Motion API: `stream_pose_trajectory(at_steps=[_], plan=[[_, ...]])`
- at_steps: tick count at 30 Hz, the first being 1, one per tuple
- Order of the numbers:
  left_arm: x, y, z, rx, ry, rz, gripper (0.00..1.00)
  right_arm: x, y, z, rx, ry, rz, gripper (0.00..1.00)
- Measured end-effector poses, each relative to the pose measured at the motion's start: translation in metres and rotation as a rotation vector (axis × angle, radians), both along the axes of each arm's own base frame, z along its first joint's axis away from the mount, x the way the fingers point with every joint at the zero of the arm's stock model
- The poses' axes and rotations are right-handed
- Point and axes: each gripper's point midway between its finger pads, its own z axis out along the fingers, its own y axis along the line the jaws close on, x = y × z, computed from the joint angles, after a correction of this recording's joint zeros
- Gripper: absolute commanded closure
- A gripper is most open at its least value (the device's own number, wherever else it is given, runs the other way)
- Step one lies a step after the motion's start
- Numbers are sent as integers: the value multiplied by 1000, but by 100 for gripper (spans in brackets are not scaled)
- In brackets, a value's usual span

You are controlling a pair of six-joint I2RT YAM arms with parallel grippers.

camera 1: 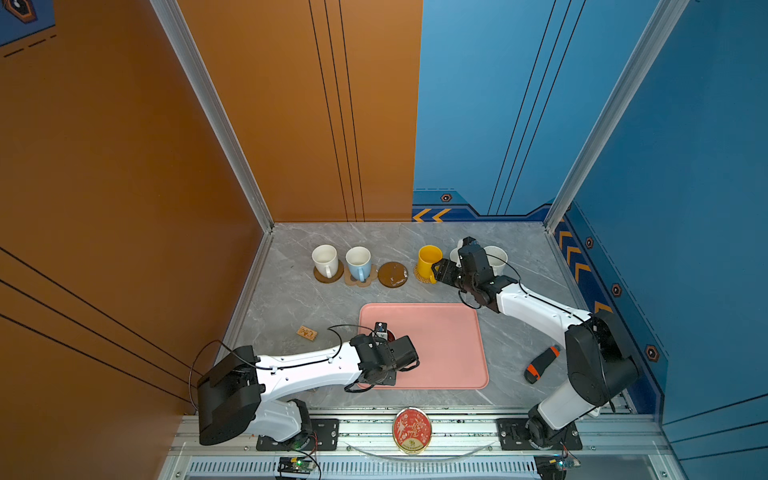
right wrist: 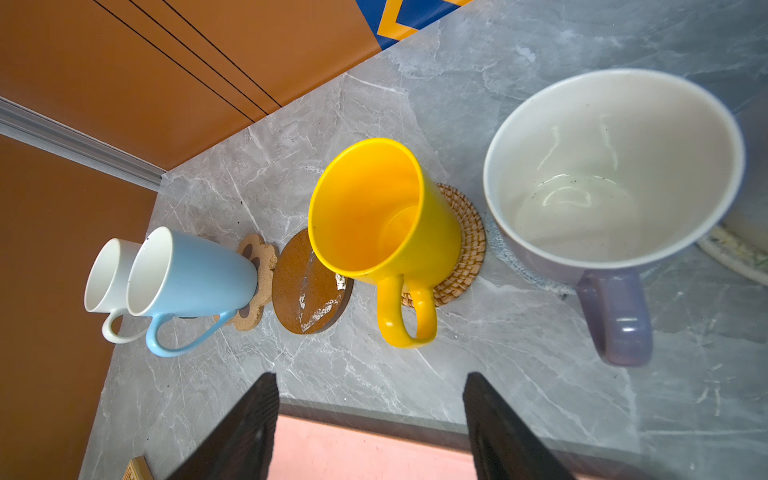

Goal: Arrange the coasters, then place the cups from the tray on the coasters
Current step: 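Close the left gripper on the red-lined white mug rim, then lift the red-lined mug and carry it toward the empty brown coaster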

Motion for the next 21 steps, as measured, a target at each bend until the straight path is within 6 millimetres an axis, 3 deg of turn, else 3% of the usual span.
stream_pose_trajectory(at_steps=[15,21], plan=[[35,-12,8,-11,-40,-23,100,-2,-1,-1,-5,9,3,31],[52,-17,10,-6,-47,-31,100,-4,-3,11,5,-11,0,31]])
